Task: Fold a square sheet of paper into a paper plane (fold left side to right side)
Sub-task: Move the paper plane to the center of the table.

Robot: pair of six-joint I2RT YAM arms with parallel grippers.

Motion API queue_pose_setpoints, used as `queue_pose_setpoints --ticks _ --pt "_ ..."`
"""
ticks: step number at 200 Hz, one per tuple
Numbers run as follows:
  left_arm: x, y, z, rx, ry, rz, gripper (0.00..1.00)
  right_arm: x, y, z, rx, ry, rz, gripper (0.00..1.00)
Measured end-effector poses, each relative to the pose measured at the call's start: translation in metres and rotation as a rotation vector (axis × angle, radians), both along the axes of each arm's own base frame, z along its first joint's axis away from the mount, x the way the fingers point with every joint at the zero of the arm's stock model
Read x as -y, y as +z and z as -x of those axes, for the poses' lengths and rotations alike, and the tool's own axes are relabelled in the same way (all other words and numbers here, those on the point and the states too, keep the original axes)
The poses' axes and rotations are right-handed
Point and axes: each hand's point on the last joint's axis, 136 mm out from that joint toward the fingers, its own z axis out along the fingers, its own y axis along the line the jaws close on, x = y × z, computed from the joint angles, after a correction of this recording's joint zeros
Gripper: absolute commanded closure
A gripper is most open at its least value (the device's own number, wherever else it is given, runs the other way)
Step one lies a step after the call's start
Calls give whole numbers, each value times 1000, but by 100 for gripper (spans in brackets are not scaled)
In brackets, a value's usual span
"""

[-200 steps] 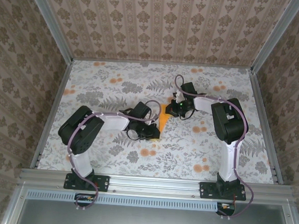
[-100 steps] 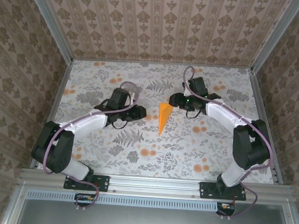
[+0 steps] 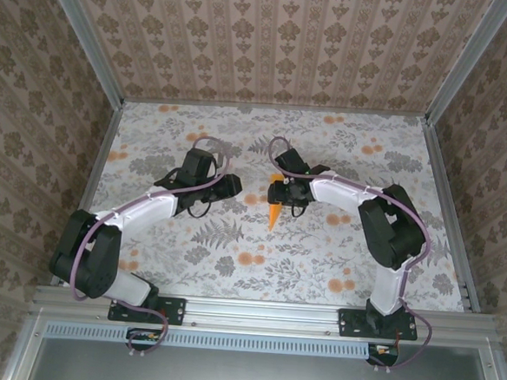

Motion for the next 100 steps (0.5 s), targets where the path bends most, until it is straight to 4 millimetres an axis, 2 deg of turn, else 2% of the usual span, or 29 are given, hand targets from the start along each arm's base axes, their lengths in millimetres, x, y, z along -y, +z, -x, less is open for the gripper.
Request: queue_pose_setpoints --ticks 44,59,71,100 --pt "-1 0 0 0 4 -5 53 2 -2 1 -10 -7 10 100" --pt "-2 -1 0 -1 6 -9 53 -1 3 2 -4 16 -5 100" --pt "-2 -1 0 1 8 -11 53 -7 14 2 10 33 -42 100" --pt "-6 3 0 11 13 -22 52 -18 56 3 79 70 -202 100"
